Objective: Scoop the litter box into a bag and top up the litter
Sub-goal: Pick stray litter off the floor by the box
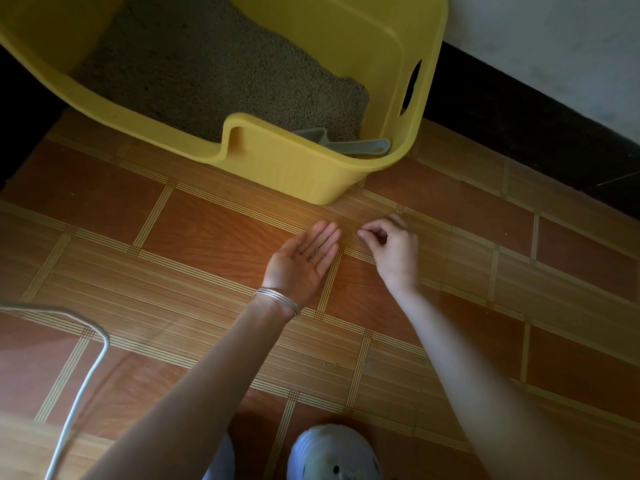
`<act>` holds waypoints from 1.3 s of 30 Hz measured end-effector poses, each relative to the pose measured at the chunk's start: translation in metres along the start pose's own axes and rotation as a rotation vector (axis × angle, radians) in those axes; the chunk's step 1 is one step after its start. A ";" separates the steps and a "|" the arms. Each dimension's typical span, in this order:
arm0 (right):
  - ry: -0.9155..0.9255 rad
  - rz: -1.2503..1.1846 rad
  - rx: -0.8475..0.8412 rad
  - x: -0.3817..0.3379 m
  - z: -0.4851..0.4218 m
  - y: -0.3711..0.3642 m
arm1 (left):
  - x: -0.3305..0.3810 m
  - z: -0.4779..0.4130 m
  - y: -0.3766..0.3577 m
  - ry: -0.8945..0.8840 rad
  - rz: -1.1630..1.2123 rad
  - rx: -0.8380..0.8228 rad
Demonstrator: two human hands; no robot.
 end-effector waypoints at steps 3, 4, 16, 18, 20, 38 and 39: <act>0.039 0.103 -0.029 -0.001 0.000 -0.001 | 0.000 0.000 -0.001 0.000 0.000 -0.001; 0.042 0.120 -0.037 -0.002 -0.001 0.000 | 0.000 0.000 -0.001 -0.004 -0.001 0.001; 0.189 -0.250 -0.164 -0.038 0.016 0.001 | 0.000 -0.001 -0.002 -0.011 -0.035 0.036; 0.119 -0.271 -0.103 -0.025 0.016 0.006 | 0.001 0.000 -0.003 -0.003 -0.009 0.027; 0.029 -0.262 -0.078 -0.010 0.016 0.008 | 0.000 0.000 -0.003 -0.001 0.003 0.029; -0.008 -0.148 0.005 0.003 0.011 -0.004 | -0.001 0.000 -0.004 0.001 -0.020 0.035; -0.007 -0.140 0.009 0.003 0.011 -0.005 | -0.001 0.000 -0.004 0.000 -0.022 0.034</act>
Point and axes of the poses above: each hand's wrist, its own z-axis away from the middle knuckle, its own y-axis out of the back of the hand, x = y × z, the point moved 2 cm from there along -z, towards the middle knuckle, and after that the axes turned 13 degrees about -x, right-handed, at the moved point
